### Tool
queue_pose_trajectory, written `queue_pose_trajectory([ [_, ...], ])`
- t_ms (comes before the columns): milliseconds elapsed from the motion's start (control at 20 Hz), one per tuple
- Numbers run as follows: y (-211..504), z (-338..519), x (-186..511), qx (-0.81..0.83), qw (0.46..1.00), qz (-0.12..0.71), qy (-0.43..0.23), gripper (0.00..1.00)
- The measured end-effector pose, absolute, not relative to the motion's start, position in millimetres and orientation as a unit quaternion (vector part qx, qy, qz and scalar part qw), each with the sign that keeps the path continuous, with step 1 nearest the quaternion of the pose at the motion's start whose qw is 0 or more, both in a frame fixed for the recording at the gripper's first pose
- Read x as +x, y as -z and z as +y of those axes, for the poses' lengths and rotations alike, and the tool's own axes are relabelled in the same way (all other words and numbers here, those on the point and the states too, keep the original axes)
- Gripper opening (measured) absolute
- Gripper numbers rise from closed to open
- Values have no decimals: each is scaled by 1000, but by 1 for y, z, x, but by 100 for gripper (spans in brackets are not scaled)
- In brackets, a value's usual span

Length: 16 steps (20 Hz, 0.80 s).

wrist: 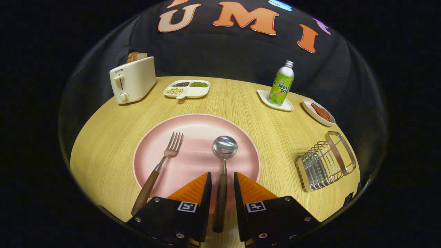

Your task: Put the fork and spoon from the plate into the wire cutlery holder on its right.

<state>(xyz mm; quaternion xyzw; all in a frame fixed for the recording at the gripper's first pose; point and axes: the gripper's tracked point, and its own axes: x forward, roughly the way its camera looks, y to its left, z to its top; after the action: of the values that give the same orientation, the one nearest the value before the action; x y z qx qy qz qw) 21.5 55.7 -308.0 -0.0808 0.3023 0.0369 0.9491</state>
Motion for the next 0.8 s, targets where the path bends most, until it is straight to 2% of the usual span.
queue_pose_trajectory([
  [50, 309, 53, 22, -82, 949, 304, -31, 36],
  [100, 309, 53, 22, -82, 948, 307, -30, 29],
  [150, 311, 53, 24, -77, 948, 308, -29, 17],
  [350, 310, 51, 24, -62, 946, 319, -22, 5],
  [800, 268, 55, 17, -52, 945, 317, -68, 5],
])
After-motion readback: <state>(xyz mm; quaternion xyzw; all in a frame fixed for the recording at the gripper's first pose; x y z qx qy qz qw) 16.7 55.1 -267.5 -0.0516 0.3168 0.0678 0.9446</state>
